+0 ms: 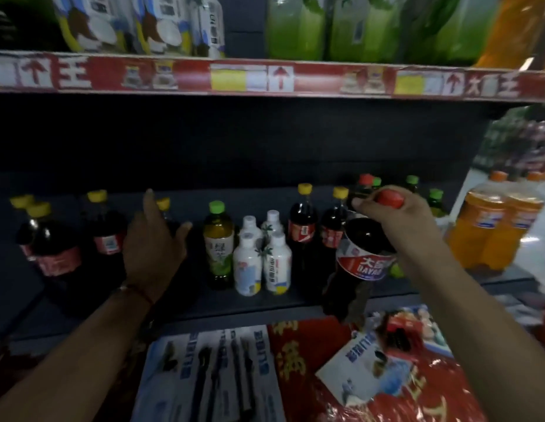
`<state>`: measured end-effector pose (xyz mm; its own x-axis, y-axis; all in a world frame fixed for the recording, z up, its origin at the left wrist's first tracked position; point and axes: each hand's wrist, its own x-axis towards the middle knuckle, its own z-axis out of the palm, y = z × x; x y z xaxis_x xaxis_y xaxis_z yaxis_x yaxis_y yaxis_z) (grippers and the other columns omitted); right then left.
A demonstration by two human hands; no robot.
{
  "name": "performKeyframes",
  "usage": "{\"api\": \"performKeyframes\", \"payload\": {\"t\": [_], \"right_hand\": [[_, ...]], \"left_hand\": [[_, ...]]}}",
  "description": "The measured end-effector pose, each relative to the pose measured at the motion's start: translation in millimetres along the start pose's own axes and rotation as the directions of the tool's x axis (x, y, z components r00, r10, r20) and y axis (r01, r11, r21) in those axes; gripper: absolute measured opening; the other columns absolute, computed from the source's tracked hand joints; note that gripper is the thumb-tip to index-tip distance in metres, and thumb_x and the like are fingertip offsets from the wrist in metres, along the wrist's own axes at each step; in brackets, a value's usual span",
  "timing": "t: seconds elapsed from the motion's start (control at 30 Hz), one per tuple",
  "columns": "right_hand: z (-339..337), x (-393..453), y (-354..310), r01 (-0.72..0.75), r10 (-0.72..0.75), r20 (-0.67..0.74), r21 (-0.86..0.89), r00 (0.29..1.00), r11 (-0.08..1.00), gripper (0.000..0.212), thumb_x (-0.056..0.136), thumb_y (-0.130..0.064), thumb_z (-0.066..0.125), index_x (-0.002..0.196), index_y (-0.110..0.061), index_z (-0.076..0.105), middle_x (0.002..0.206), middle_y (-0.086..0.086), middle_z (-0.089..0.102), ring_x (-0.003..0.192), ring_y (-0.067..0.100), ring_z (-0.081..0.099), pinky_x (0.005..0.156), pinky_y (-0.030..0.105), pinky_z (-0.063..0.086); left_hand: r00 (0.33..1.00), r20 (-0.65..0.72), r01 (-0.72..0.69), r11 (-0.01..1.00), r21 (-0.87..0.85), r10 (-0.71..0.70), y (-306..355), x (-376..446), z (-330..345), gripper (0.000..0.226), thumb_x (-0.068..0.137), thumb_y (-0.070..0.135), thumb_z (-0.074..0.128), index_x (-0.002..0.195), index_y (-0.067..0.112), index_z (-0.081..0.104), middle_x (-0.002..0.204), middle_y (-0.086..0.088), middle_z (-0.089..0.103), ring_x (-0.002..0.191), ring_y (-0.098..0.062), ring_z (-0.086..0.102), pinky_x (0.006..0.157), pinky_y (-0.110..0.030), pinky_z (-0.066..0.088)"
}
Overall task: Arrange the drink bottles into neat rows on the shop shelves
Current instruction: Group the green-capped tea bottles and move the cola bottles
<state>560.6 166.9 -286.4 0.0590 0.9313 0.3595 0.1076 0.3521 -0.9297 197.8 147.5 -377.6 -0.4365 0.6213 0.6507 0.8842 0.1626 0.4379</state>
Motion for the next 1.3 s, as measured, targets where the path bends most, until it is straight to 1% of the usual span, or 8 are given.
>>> {"api": "performKeyframes", "payload": {"t": [0.1,0.27,0.5,0.8,0.93,1.03,1.17,1.3], "right_hand": [[-9.5,20.8,3.3,-0.031,0.030,-0.018,-0.047,0.999,0.998,0.025,0.080,-0.015,0.077,0.068,-0.009,0.056,0.056,0.000,0.059,0.048,0.008,0.056,0.049,0.018,0.045],[-2.0,64.7,36.7,-0.045,0.037,-0.060,-0.132,0.997,0.990,0.020,0.074,-0.021,0.079,0.080,-0.009,0.065,0.078,0.010,0.069,0.076,0.026,0.067,0.073,0.035,0.054],[14.4,94.9,80.8,-0.049,0.003,-0.163,-0.279,0.987,0.959,0.021,0.071,-0.034,0.077,0.073,-0.016,0.067,0.072,0.004,0.071,0.073,0.026,0.068,0.075,0.047,0.056],[41.2,113.1,116.1,0.153,-0.317,-0.276,-0.486,0.907,0.861,0.041,0.081,-0.047,0.067,0.110,-0.018,0.063,0.105,0.005,0.051,0.107,0.026,0.046,0.097,0.049,0.041],[53.1,84.4,115.8,0.220,-0.382,-0.191,-0.558,0.904,0.800,0.060,0.088,-0.046,0.063,0.136,-0.016,0.046,0.126,0.012,0.048,0.121,0.027,0.040,0.105,0.046,0.033],[78.0,35.6,112.7,0.462,-0.587,0.038,-0.660,0.808,0.593,0.057,0.087,-0.030,0.067,0.138,-0.012,0.048,0.134,0.013,0.045,0.123,0.024,0.040,0.102,0.039,0.032],[133.2,-2.8,131.0,0.504,-0.320,0.421,-0.464,0.849,0.728,0.065,0.090,-0.033,0.062,0.148,-0.021,0.035,0.143,-0.003,0.039,0.124,0.011,0.039,0.101,0.026,0.040],[149.7,-8.5,154.6,0.465,-0.309,0.349,-0.606,0.885,0.646,0.070,0.078,-0.023,0.069,0.142,-0.016,0.043,0.142,0.001,0.042,0.110,0.021,0.043,0.095,0.038,0.044]], "left_hand": [[0.985,-0.075,-0.144,0.975,0.167,0.158,23.5,4.6,1.6,0.086,0.088,0.039,0.070,0.153,0.006,0.024,0.141,-0.036,0.038,0.127,-0.054,0.039,0.104,-0.061,0.034],[0.857,0.049,-0.515,0.848,0.123,0.513,82.4,-12.0,30.6,0.064,0.087,0.043,0.060,0.142,0.013,0.046,0.149,-0.025,0.036,0.141,-0.046,0.027,0.117,-0.059,0.016],[0.774,0.381,-0.587,0.799,0.132,0.506,87.2,-45.3,90.3,0.096,0.062,0.061,0.081,0.140,0.015,0.049,0.137,-0.018,0.054,0.124,-0.043,0.052,0.096,-0.055,0.043],[0.817,0.236,-0.561,0.820,0.111,0.526,72.6,-51.7,112.8,0.089,0.065,0.056,0.078,0.138,0.019,0.043,0.111,-0.007,0.059,0.107,-0.033,0.050,0.092,-0.049,0.037],[0.851,0.205,-0.509,0.856,0.091,0.484,70.9,-51.9,101.7,0.086,0.075,0.056,0.073,0.146,0.019,0.042,0.141,-0.013,0.047,0.124,-0.033,0.041,0.098,-0.050,0.036],[0.913,0.181,-0.384,0.919,0.091,0.364,62.5,-52.1,94.2,0.089,0.076,0.052,0.074,0.148,0.014,0.037,0.142,-0.012,0.048,0.122,-0.031,0.043,0.098,-0.049,0.041],[0.895,0.236,-0.390,0.921,0.007,0.378,43.4,-59.1,100.5,0.089,0.074,0.038,0.080,0.146,0.014,0.033,0.129,-0.015,0.057,0.115,-0.034,0.054,0.097,-0.047,0.046],[0.893,0.263,-0.334,0.929,-0.160,0.366,41.0,-69.4,91.1,0.080,0.078,0.032,0.079,0.144,0.020,0.036,0.128,-0.011,0.053,0.114,-0.029,0.054,0.092,-0.044,0.051]]}}
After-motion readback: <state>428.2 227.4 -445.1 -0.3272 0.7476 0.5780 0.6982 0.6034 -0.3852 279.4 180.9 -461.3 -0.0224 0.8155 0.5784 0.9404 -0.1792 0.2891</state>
